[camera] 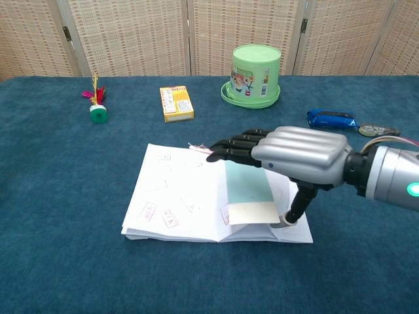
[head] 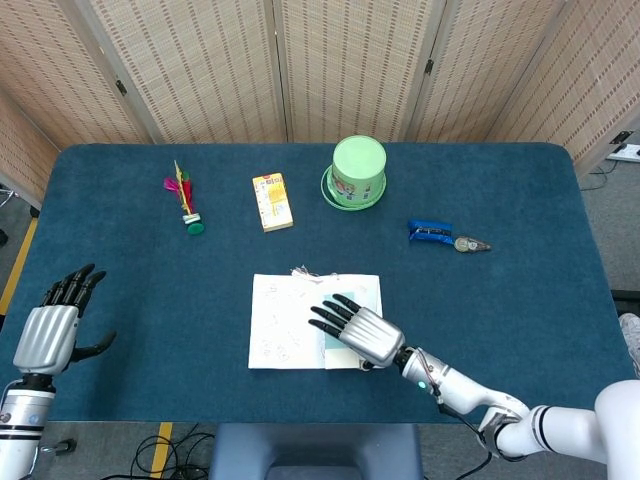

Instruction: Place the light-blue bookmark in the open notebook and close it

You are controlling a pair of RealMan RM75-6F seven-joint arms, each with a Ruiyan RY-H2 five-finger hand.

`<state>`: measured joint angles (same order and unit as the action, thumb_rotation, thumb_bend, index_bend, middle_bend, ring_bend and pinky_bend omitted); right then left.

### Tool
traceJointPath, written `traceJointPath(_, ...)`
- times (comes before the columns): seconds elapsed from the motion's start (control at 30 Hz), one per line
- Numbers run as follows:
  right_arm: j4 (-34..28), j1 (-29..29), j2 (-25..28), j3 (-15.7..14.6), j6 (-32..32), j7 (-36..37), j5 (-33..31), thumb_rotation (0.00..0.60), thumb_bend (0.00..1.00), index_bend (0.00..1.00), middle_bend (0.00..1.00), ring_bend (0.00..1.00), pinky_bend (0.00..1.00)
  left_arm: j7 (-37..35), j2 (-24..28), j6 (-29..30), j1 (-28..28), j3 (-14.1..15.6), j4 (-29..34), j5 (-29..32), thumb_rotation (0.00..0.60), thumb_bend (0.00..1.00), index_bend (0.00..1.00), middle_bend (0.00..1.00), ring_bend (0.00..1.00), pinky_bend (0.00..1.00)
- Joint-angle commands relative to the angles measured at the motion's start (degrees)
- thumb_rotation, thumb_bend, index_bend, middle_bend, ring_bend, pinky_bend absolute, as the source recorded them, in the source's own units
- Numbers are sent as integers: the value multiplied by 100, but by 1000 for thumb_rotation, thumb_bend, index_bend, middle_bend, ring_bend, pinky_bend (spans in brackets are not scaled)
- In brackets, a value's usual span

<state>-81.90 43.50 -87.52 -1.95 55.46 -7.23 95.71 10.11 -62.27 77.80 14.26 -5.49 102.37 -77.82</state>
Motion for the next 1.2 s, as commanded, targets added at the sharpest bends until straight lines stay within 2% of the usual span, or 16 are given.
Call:
traceJointPath(0.03,-67,12,45,3,-6,-2,7,600,0,0,0,0,0,5,5,4,-4,4,7,-9,600,270,129,68,97,163)
traceJointPath(0.63,-234,97,214,79,-364,-306,-278,600,0,0,0,0,0,-5,0,-14,-21,34,34,-55,600,270,128,62,97,163)
traceJointPath(0.97,-70,91,159,74,-475,-356,-411,600,0,0,0,0,0,-19,-23,-45,-22,44,7,-46,600,270,127,62,97,163)
traceJointPath(1.2,237,150,-71,120,-559,-294,-460,600,0,0,0,0,0,-32,-41,-76,-16,44,-17,-25,600,270,127,62,97,163)
